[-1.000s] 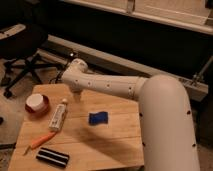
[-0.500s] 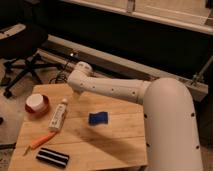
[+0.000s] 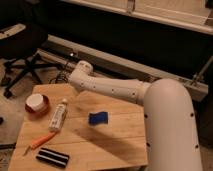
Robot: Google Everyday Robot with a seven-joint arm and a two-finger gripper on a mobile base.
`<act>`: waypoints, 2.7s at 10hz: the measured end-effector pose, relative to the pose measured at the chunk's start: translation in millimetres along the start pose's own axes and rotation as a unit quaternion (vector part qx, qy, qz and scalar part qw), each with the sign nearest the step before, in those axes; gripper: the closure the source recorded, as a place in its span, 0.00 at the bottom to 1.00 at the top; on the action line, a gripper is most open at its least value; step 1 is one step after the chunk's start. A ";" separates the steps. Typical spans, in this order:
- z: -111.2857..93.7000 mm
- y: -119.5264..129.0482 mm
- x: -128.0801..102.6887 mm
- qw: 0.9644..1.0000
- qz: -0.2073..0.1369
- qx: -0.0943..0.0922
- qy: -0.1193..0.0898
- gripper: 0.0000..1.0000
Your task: Stand the bottle upright
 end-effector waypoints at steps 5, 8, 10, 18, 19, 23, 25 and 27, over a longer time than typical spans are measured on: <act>13.6 -10.4 14.3 0.974 0.226 0.018 -0.018 0.21; 21.7 -24.5 29.4 0.962 0.267 0.035 -0.035 0.21; 23.2 -36.7 49.3 0.966 0.251 0.055 -0.035 0.21; 23.7 -36.4 49.9 0.966 0.250 0.056 -0.037 0.21; 21.1 -41.0 44.6 0.960 0.268 0.066 -0.050 0.21; 3.3 -58.2 28.6 0.931 0.332 0.105 -0.110 0.21; -0.2 -64.9 30.4 0.930 0.332 0.094 -0.126 0.21; 1.1 -78.6 35.5 0.937 0.312 0.075 -0.139 0.21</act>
